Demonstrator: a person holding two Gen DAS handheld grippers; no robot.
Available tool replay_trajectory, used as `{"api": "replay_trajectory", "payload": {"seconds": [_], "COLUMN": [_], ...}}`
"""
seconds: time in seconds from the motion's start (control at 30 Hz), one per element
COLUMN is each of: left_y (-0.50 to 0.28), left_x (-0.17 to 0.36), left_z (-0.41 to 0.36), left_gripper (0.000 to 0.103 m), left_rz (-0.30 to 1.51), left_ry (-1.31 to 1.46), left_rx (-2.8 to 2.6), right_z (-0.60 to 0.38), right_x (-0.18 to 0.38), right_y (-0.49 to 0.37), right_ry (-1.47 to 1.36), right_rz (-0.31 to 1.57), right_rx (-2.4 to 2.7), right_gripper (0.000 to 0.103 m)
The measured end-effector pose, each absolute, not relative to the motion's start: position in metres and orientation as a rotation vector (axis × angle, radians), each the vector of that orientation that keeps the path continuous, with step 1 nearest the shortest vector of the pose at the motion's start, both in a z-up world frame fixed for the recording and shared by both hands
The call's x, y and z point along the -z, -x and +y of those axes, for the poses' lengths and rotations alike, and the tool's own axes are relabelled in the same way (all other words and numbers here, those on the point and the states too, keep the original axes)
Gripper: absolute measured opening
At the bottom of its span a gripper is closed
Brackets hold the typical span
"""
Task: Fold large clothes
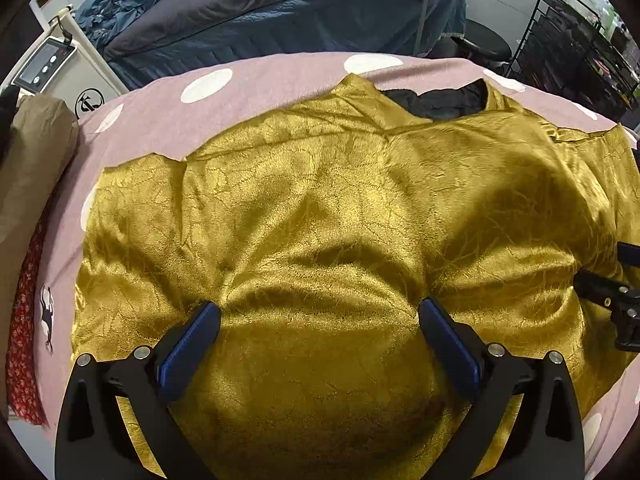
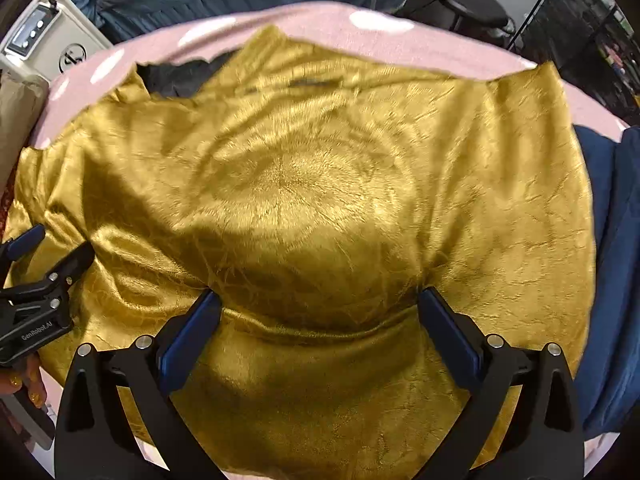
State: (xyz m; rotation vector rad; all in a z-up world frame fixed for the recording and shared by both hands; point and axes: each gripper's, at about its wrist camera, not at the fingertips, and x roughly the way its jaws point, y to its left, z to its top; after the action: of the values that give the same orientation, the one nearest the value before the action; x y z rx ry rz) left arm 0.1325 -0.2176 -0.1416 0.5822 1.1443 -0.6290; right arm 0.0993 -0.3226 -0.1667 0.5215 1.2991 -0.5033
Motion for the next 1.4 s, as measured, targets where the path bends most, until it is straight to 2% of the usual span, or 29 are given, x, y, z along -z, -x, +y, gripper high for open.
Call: {"api": "replay_trajectory", "payload": {"seconds": [0.27,0.57,0.87,1.1,1.2,1.4], "left_y": [-0.121,-0.095,-0.082,-0.073,-0.07,-0.064], "left_x": [0.097,0.099,0.093,0.09,0.091,0.087], "left_z": [-0.158,-0.075,-0.068,-0.075,-0.074,-0.074], "left_gripper": [0.096,0.096,0.096,0.096,0.096,0.096], "left_rz": [1.099,1.182,1.262,1.271,1.276,1.269], "left_ry": [-0.478,-0.417,-0.306,-0.325,-0.338,-0.36], "left_rx": [0.616,0.493,0.482,0.486,0.482,0.485], "right_z": [-0.327,-0.385,-0.439,-0.439,-0.437,-0.436], "right_x": [0.123,0.122,0.153,0.167,0.185,0.201], "right_y": [-0.048,0.031,0.008,-0.024,-0.035,-0.045], "right_ry": [-0.488,-0.636,-0.802,-0.73,-0.674,-0.666], "right_rz": [1.157,1.09,1.081,1.147,1.243,1.266], "right_rx": [0.534,0.569,0.511,0.453,0.489,0.476], "right_gripper": [0.097,0.097,0.097,0.097,0.097,0.097]}}
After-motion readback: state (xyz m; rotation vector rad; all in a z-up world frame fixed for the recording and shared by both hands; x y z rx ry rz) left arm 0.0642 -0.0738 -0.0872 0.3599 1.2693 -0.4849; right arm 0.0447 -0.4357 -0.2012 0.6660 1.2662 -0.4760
